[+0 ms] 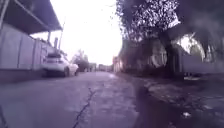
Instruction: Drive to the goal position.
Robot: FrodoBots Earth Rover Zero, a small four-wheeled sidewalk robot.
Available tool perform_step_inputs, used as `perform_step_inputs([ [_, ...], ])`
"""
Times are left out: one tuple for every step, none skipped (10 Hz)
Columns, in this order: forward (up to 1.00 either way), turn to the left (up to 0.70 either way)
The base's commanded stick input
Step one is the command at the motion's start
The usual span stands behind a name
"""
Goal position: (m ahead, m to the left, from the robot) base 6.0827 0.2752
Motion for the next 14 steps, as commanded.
perform_step_inputs([
  [0.7, 0.0],
  [0.7, 0.0],
  [0.7, 0.0],
  [0.7, 0.0],
  [0.7, -0.17],
  [0.7, -0.31],
  [0.7, -0.33],
  [0.7, -0.17],
  [0.7, 0.0],
  [0.7, 0.0],
  [0.7, 0.0],
  [0.7, 0.0],
  [0.7, 0.0],
  [0.7, 0.0],
])
